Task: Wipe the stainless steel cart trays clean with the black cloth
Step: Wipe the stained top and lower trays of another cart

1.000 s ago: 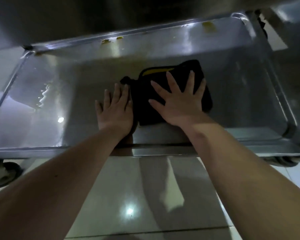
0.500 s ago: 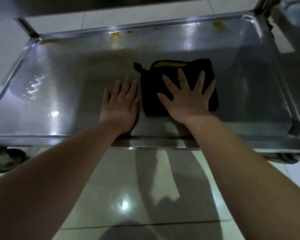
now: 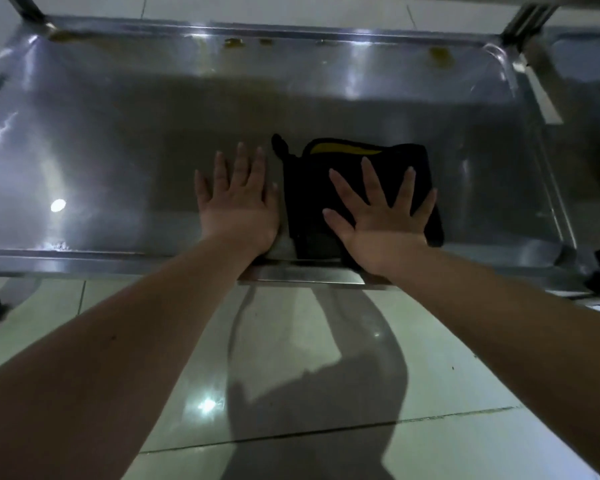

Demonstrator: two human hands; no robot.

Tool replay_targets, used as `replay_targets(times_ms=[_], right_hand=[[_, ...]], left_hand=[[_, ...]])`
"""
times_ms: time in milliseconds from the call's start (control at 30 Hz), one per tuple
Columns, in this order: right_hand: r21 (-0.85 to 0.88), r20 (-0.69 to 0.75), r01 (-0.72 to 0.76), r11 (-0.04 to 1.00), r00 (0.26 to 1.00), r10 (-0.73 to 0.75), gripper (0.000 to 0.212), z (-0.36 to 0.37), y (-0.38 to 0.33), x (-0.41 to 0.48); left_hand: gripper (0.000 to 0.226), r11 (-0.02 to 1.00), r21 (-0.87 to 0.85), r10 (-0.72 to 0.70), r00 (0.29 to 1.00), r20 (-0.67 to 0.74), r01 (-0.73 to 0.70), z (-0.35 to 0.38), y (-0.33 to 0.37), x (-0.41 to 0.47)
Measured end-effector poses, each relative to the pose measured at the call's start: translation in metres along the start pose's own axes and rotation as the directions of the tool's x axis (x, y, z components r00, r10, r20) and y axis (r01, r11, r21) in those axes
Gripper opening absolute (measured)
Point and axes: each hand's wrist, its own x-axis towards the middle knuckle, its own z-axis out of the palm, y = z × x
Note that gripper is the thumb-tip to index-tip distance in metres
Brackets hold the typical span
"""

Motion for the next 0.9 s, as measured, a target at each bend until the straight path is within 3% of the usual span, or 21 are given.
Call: replay_targets(times_ms=[133, 200, 400, 600, 800, 900], right_hand=[[0.003, -0.040, -0.017, 1.000, 0.999, 0.018, 0.060, -0.004, -0.017, 0.021], [-0.019, -0.067, -0.025, 1.000, 0.998, 0.023, 0.060, -0.002, -0.022, 0.022], [0.018, 0.038, -0.076, 0.997, 0.996, 0.075, 0.060, -0.002, -0.034, 0.005], [-0.061, 0.066, -0.025, 0.998, 0.997, 0.029, 0.055, 0.016, -0.059, -0.044], [0.021, -0.070, -0.060, 0.998, 0.996, 0.061, 0.056, -0.010, -0.073, 0.056], [0.110, -0.044, -0.111, 0.988, 0.992, 0.117, 0.057, -0.037, -0.087, 0.119]], left_hand=[[0.053, 0.969, 0.017, 0.247, 0.968, 0.038, -0.248, -0.019, -0.051, 0.016], [0.053, 0.956, -0.003, 0.293, 0.956, 0.016, -0.293, -0.024, -0.076, 0.018], [0.060, 0.996, 0.022, 0.084, 0.996, -0.011, -0.084, -0.018, -0.074, 0.021], [0.057, 0.996, 0.009, 0.086, 0.996, -0.022, -0.086, -0.014, -0.078, 0.019], [0.057, 0.994, -0.017, 0.109, 0.992, -0.065, -0.110, -0.011, -0.080, 0.021], [0.057, 0.993, -0.030, 0.113, 0.991, -0.077, -0.115, -0.010, -0.082, 0.021]])
